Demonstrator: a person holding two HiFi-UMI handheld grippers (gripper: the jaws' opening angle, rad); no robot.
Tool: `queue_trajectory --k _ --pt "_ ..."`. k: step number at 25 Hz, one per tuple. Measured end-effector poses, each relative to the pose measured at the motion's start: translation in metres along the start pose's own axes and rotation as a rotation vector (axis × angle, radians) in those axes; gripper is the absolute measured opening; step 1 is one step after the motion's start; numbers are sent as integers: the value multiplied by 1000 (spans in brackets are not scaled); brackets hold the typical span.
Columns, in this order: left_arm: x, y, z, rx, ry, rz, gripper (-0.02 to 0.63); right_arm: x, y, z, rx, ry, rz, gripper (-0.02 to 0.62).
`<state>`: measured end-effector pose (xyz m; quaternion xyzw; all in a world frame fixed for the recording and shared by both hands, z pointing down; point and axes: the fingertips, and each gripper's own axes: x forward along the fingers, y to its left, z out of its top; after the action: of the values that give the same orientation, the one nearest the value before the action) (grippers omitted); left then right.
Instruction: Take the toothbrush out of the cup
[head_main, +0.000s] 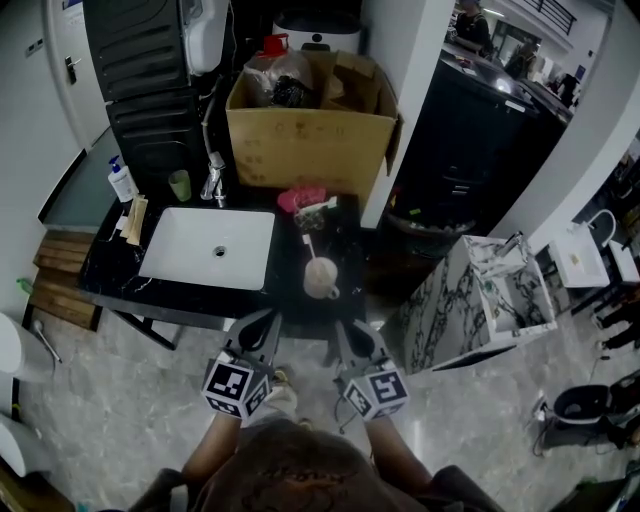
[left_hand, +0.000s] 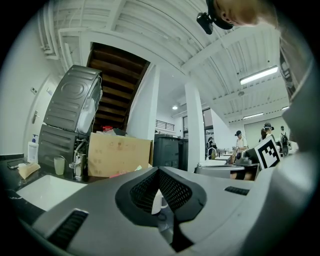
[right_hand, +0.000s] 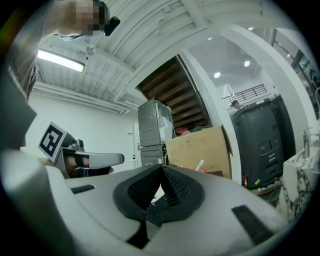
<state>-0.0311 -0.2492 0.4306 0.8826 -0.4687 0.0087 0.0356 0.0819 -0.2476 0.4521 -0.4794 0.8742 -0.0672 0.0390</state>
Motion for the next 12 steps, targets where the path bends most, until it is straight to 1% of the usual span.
queue_trajectory --k 7,12 --pt "37 25 3 7 4 -21 1 36 -24 2 10 -4 -21 2" --pt "58 37 -4 -3 11 -30 2 55 -35 -3 20 0 -28 2"
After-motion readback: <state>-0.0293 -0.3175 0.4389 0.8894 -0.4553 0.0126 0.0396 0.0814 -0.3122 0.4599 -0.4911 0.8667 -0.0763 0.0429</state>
